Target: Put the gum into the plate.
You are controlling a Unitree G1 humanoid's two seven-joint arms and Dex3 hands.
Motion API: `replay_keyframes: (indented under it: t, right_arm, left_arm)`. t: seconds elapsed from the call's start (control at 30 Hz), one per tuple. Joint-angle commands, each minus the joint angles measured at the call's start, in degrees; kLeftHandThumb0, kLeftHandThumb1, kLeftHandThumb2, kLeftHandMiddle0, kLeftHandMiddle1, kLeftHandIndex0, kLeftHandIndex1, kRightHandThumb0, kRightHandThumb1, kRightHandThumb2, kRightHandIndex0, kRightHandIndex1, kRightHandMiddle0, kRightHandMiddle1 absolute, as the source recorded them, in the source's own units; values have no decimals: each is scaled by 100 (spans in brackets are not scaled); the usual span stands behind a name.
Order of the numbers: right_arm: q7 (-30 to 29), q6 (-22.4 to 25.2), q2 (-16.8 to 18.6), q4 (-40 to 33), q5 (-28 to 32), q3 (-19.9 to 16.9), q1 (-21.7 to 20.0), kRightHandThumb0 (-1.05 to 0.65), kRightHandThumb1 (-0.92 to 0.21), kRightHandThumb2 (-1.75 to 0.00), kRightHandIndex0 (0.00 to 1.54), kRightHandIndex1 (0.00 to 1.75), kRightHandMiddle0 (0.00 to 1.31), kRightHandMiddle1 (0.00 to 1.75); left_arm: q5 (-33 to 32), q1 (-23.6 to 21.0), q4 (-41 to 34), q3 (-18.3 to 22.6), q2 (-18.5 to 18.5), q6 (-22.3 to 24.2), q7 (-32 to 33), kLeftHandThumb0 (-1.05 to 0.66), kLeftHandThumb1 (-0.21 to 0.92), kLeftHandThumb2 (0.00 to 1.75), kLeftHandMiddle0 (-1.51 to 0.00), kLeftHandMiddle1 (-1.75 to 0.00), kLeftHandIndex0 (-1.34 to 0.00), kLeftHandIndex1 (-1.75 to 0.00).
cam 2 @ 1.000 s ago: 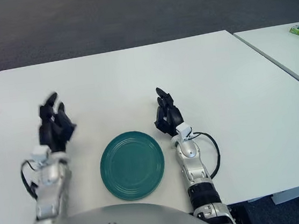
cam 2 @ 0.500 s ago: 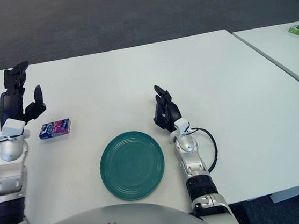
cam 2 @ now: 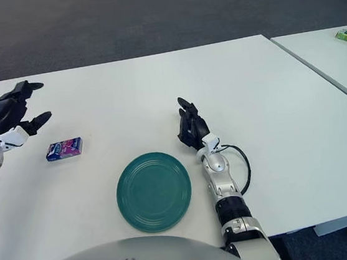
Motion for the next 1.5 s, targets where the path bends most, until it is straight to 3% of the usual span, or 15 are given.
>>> replay_keyframes:
  t: [0.0,0.27,0.53,1.17,1.47]
  right_arm:
    - [-28,175,-46,556,-8,-63,297,-68,-92,-90,18,2,0,36]
    - [-9,126,-88,702,34,-122,229,-67,-92,-90,19,1,0,39]
    - [110,78,-134,835,88,-183,174,-67,-92,-90,19,1,0,37]
    - [111,51,-189,879,58,-198,157,-67,-92,-90,21,1,0,37]
    - [102,46,-178,910,100,-239,155,-66,-92,-90,22,2,0,39]
  left_arm:
    - [125,103,826,-350,206,-375,-94,-103,92,58,-30,0,0,-100]
    - [123,-143,1675,-741,283,-860,-191,-103,92,51,-29,0,-2,-105]
    - [269,-449,2644,-1178,137,-1219,-31,-105,92,38,-26,0,0,-104]
    - [123,-1192,4313,-1766,-493,-1438,117,-101,92,30,-19,0,0,-95]
    - [235,-1583,5359,-2093,-794,-1540,578,-103,92,33,-14,0,0,-89]
